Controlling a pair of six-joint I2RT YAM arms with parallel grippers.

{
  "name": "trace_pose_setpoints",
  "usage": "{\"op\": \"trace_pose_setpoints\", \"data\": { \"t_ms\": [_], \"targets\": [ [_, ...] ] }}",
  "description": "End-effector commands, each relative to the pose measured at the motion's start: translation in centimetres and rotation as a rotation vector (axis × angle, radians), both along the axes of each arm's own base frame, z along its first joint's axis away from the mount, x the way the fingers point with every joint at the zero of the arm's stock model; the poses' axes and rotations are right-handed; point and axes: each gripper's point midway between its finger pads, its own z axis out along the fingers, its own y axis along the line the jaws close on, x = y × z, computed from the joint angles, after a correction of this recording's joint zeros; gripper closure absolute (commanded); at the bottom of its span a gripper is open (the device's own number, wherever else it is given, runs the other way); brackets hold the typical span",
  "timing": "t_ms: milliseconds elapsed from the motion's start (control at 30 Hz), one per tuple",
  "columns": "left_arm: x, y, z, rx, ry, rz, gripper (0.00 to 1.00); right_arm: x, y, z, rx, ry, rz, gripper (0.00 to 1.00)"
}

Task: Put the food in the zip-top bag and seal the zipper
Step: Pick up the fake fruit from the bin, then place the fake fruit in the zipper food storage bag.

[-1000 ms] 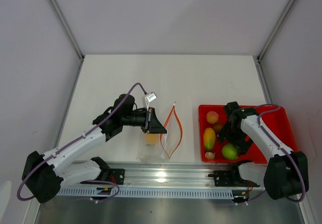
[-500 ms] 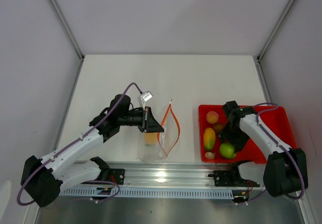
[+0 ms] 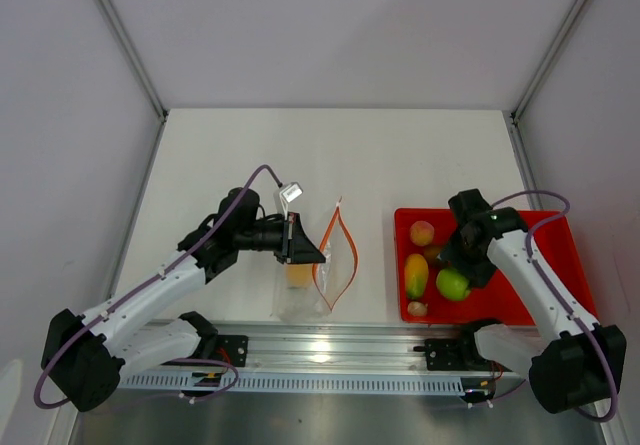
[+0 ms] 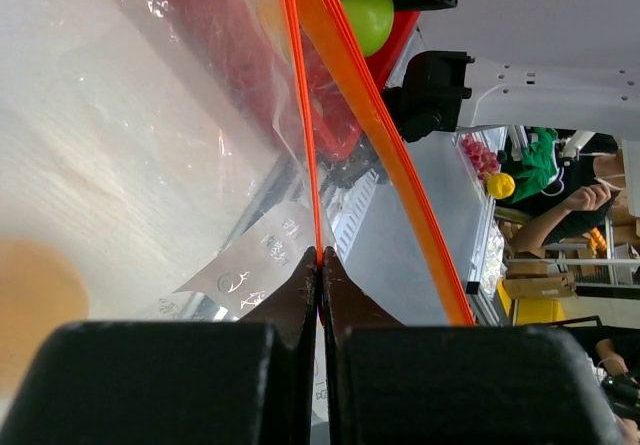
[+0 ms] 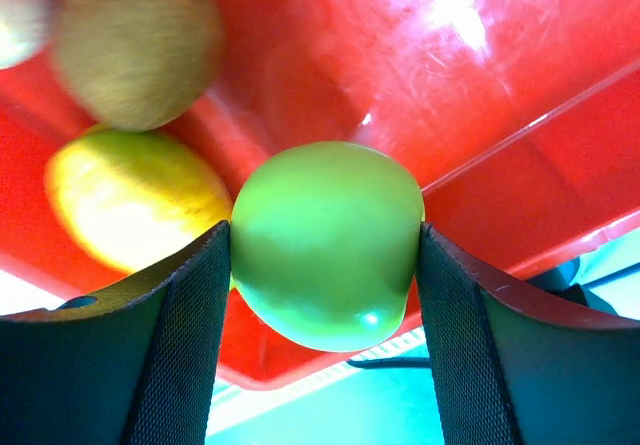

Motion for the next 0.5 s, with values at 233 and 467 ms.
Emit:
{"op": "trace_pose_setpoints", "data": {
  "t_ms": [233,467],
  "targets": [
    [0.6,-0.1,0.8,-0.011,0.001,0.014,0.99,3.9,3.6,9.2,0.179,-0.365,0.225,1.0],
    [1.2,-0.5,0.8,0.0,0.024,0.021,0.99,4.7,10.0,14.7,0.441,-0.524,0.485,1.0]
  ]
}}
